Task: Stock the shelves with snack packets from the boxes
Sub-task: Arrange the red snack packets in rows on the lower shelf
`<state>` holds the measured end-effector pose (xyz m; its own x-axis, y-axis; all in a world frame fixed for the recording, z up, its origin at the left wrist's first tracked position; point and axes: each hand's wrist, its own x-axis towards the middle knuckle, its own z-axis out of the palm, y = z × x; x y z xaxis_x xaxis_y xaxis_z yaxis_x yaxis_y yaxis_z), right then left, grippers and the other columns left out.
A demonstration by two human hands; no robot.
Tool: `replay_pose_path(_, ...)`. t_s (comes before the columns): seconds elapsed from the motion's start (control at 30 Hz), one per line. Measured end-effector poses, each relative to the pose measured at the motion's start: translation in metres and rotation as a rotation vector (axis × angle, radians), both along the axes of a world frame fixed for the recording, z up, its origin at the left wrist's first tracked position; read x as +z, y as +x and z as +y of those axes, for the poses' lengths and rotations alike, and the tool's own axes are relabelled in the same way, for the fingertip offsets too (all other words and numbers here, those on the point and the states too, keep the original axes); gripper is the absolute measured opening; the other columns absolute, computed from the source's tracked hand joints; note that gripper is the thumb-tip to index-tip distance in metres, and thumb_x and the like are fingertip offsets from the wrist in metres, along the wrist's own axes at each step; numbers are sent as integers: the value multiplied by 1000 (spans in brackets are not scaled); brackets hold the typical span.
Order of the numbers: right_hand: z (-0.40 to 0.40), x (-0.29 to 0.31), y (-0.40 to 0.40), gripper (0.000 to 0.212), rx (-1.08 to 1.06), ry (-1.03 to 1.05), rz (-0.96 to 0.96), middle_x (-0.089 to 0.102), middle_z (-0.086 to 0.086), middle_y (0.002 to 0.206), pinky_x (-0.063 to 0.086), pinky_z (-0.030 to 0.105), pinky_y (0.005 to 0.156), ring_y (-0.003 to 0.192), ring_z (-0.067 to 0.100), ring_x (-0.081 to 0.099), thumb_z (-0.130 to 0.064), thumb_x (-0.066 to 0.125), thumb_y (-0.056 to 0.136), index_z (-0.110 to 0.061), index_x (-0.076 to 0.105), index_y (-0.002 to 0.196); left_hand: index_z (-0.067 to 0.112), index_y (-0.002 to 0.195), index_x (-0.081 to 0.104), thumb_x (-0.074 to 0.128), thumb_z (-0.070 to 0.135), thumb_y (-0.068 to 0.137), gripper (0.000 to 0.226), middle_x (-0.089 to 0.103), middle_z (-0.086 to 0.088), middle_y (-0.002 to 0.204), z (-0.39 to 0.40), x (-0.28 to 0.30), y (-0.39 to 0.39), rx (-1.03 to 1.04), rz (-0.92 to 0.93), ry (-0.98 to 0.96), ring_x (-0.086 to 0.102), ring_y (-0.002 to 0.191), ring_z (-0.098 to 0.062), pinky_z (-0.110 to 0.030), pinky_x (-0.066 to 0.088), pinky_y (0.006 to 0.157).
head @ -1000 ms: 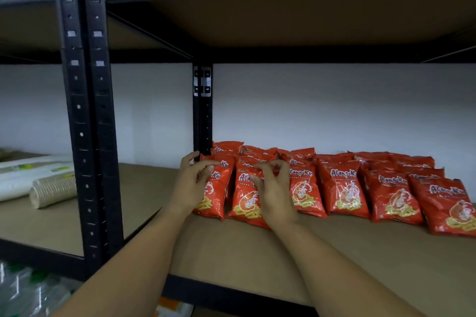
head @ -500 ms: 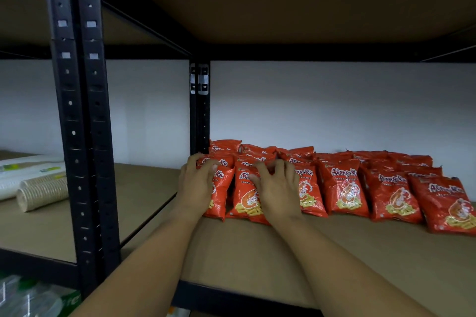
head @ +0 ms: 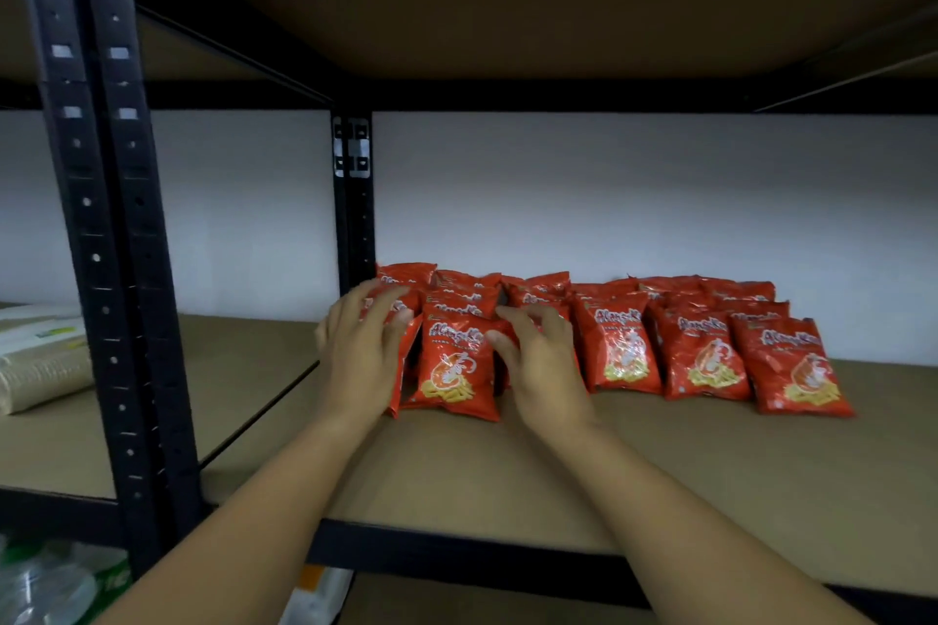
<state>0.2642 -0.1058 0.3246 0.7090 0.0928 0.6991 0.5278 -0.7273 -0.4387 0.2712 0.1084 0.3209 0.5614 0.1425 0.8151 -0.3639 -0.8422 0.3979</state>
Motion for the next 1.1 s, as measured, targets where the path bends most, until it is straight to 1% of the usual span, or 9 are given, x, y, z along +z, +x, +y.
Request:
replay_pose_path(0.13, -35, -13, -21, 31, 13, 75, -51, 57, 9, 116, 46, 37, 97, 110, 26, 54, -31, 58, 98, -13, 66, 122, 29, 134, 57, 49, 44, 103, 35, 52, 8, 134, -62, -4, -34, -245, 10, 38, 44, 126, -15, -40, 37, 107)
replay_pose_path(0.3, -102, -22, -71, 20, -19, -17, -30, 68, 5, 100, 49, 26, 82, 91, 19, 64, -23, 66, 94, -12, 71, 109, 26, 127, 60, 67, 24, 94, 33, 57, 9, 118, -152, -13, -74, -556, 104, -53, 56, 107, -7, -29, 47, 97)
replay_pose_path(0.43, -168, -28, -127, 16, -134, -55, 8, 72, 0, 94, 37, 1, 73, 79, 7, 61, -17, 67, 90, -14, 73, 105, 25, 117, 63, 68, 21, 92, 26, 64, 7, 100, -223, -26, -107, -709, 196, -74, 60, 87, -1, -12, 46, 77)
replay_pose_path(0.5, -201, -33, -155, 15, -193, -68, 46, 72, -4, 93, 40, 3, 72, 78, 3, 61, -22, 67, 92, -16, 73, 104, 26, 110, 63, 68, 20, 92, 19, 65, 9, 91, -253, -33, -123, -772, 213, -59, 61, 80, -2, -14, 45, 72)
replay_pose_path(0.63, -259, -42, -210, 12, -312, -87, 74, 72, -8, 88, 50, 25, 76, 80, 6, 64, -25, 68, 91, -19, 74, 100, 19, 97, 63, 65, 15, 94, 5, 62, 11, 83, -308, -46, -161, -902, 131, -19, 56, 73, -4, -17, 42, 67)
replay_pose_path(0.73, -296, -58, -247, 10, -386, -39, 49, 69, -10, 83, 47, 15, 71, 73, 3, 61, -18, 71, 88, -19, 75, 97, 14, 98, 65, 66, 11, 93, 6, 60, 7, 86, -351, -78, -190, -1039, 134, 5, 52, 72, -1, -13, 39, 69)
replay_pose_path(0.83, -325, -93, -279, 9, -452, 42, 147, 66, -12, 76, 41, 6, 66, 67, 2, 60, -14, 75, 85, -17, 75, 93, 15, 97, 64, 67, 10, 90, 9, 63, 6, 84, -389, -134, -205, -1138, 332, 35, 57, 73, -5, -16, 45, 69)
replay_pose_path(1.0, -364, -183, -323, 6, -608, 86, 530, 66, -9, 69, 41, 7, 60, 66, 2, 60, -16, 74, 83, -17, 75, 89, 20, 96, 65, 69, 11, 83, 16, 68, 7, 80, -430, -250, -209, -1120, 811, 224, 67, 77, -13, -29, 53, 74)
replay_pose_path(1.1, -371, -235, -340, 14, -638, 34, 900, 66, -9, 68, 48, 18, 71, 70, 7, 63, -26, 72, 86, -15, 75, 94, 14, 113, 63, 73, 16, 84, 31, 68, -5, 108, -442, -303, -211, -1000, 1055, 415, 65, 104, -24, -35, 51, 88)
